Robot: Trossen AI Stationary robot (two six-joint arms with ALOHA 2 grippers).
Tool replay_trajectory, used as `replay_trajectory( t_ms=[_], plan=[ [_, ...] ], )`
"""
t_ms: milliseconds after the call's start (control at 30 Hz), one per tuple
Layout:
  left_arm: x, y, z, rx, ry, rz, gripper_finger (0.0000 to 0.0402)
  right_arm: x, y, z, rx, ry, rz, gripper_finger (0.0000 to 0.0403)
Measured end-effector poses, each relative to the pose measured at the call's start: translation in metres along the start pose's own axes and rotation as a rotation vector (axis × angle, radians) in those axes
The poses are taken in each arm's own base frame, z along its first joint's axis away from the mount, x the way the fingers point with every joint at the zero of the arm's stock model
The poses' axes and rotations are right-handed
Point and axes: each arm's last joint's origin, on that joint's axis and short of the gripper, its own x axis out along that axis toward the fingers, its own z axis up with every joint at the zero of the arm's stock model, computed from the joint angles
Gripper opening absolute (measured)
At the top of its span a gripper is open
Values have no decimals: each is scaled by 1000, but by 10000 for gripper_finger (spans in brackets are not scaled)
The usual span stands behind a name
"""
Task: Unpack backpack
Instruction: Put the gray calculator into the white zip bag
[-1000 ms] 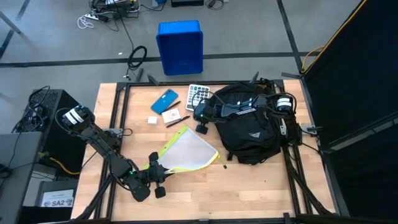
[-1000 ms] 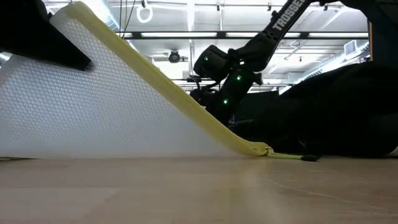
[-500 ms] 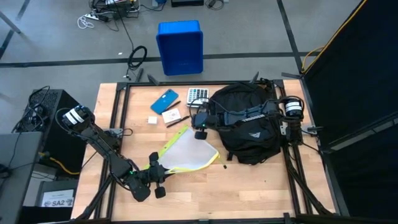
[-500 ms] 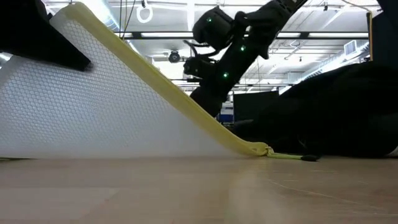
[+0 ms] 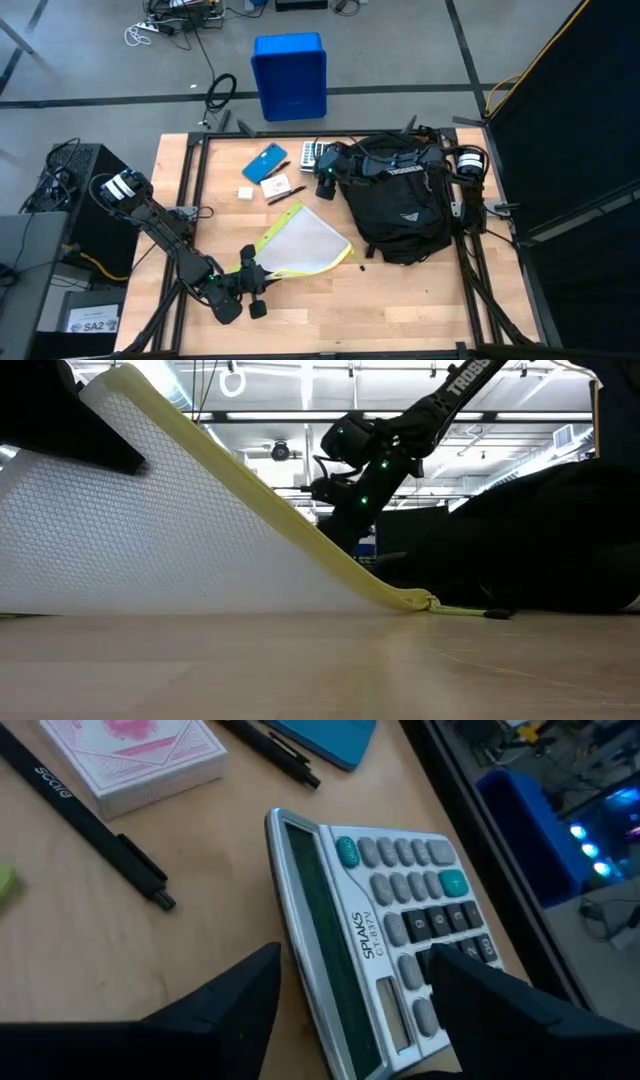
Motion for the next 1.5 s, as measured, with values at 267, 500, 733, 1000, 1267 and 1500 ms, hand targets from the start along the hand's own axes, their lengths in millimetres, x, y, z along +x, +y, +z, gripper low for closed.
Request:
replay_trajectory(
  t_ms=[267, 500, 733, 1000, 1267, 1500],
  plan=[
    [0, 0, 0, -1, -1, -1, 0, 1, -2, 0, -2, -5, 36, 168],
    [0, 0, 0, -3, -2, -1, 0, 1, 0, 0, -5, -8, 43, 143],
    [0, -1, 1, -8, -5, -4, 0, 8, 4, -6, -8, 11, 74, 176],
    [0, -2, 2, -23, -6, -22, 0, 28, 10, -19, -2, 62, -39, 162],
    [0, -2, 1, -20, -3, -22, 0, 20, 13, -12, -44, 43, -71, 16],
    [0, -2, 1, -17, -2, -23, 0, -15, 38, 0, -95, 25, 11, 7]
  ],
)
